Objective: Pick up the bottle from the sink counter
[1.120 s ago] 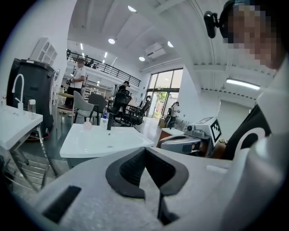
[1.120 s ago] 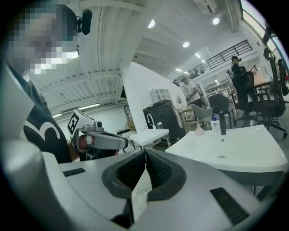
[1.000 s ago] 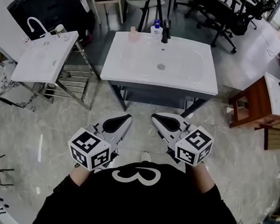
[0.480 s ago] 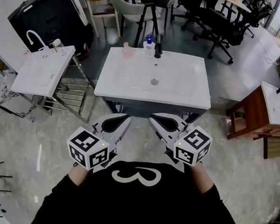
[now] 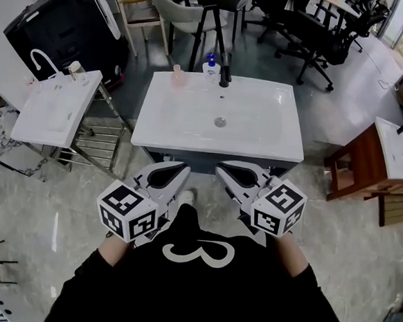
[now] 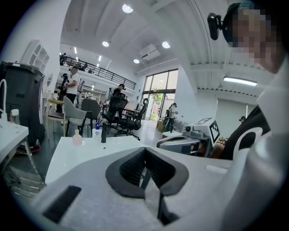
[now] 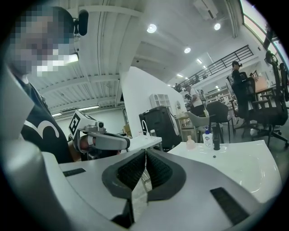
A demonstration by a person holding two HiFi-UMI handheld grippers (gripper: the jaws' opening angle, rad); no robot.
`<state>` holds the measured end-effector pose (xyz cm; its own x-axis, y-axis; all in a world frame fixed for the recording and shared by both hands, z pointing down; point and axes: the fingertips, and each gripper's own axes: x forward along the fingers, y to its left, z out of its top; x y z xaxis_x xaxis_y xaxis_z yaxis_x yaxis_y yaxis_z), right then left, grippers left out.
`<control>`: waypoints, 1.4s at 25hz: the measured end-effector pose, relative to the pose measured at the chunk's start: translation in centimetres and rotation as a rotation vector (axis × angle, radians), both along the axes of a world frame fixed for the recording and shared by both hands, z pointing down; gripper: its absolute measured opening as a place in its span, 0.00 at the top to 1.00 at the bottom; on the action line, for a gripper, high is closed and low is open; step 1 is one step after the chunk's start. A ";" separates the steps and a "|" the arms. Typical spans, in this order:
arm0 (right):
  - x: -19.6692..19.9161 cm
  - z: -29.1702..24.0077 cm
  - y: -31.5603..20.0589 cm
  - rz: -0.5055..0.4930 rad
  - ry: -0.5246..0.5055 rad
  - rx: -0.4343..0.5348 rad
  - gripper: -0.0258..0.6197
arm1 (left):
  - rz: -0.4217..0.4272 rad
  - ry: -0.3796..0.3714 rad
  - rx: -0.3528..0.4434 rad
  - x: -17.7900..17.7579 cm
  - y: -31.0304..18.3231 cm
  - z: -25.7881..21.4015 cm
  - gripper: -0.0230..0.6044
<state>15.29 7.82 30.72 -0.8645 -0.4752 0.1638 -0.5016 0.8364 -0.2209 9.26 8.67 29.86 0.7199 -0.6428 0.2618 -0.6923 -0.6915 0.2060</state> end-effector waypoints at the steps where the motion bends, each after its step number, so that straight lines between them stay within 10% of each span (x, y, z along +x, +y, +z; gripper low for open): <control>1: -0.1 0.1 -0.6 0.006 0.001 -0.001 0.94 | 0.007 0.001 0.002 0.0 -0.6 0.0 0.94; 35: -13.5 4.3 -28.3 0.032 0.064 -0.112 0.94 | 0.048 0.069 -0.159 -13.4 -28.8 5.7 0.94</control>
<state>1.79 -20.44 35.04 -0.8352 -0.4784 0.2712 -0.5438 0.7916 -0.2786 -4.09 -20.17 35.56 0.7685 -0.5616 0.3066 -0.6398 -0.6783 0.3613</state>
